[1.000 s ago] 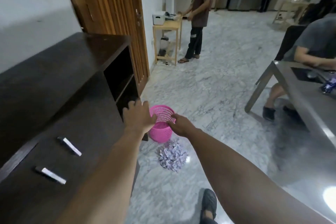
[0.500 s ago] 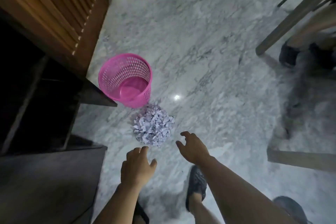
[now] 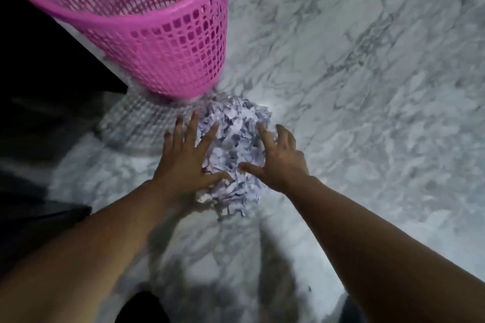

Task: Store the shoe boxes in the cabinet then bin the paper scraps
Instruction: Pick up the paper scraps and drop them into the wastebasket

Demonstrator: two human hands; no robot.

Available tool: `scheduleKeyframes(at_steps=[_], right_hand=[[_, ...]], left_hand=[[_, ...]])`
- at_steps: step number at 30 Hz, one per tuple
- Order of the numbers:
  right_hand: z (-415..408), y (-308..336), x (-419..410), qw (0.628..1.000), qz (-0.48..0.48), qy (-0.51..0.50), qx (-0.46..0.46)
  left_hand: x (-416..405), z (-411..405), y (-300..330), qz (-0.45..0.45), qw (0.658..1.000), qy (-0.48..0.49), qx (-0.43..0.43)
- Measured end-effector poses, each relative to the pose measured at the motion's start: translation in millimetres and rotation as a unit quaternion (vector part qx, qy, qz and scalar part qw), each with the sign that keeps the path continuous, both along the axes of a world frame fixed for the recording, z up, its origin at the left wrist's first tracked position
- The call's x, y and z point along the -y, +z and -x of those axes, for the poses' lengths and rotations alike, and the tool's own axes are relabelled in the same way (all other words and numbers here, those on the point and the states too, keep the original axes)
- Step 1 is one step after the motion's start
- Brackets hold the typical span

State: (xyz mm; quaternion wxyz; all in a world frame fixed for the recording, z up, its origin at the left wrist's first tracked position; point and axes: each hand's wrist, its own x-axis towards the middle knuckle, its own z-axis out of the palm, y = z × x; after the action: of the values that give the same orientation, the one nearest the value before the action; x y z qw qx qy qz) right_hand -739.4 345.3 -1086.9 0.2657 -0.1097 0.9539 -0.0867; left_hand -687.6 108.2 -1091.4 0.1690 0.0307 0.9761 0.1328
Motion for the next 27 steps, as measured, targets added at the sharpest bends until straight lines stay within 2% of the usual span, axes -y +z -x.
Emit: scheduleKeyframes(at_steps=[4,10,16,19,23,27], right_hand=[[1.2,-37.1,12.9,0.998,-0.015,0.023,-0.049],[6.3,-38.5,17.5,0.995,0.077,-0.034,-0.060],[4.5,-26.3,-0.3,0.985,0.136,-0.093,-0.045],[9.2,-27.1,-7.6,0.972,0.176,-0.132,-0.088],[14.7,-14.3,-12.3,0.952,0.223,-0.136,-0.160],[17.2,-4.8,-17.8,0.928,0.278,-0.178,-0.173]], left_hand=[[8.4,7.1,-34.0,0.006,0.997,-0.072,0.000],[3.1,16.2,-30.2,-0.001,0.992,-0.114,-0.048],[-12.8,24.9,-8.9,-0.007,0.993,-0.083,-0.078],[-20.0,28.7,-4.0,-0.012,0.992,-0.098,-0.080],[-26.9,33.1,16.8,-0.014,0.993,-0.089,-0.070],[-29.6,29.4,25.2,-0.011,0.995,-0.081,-0.052]])
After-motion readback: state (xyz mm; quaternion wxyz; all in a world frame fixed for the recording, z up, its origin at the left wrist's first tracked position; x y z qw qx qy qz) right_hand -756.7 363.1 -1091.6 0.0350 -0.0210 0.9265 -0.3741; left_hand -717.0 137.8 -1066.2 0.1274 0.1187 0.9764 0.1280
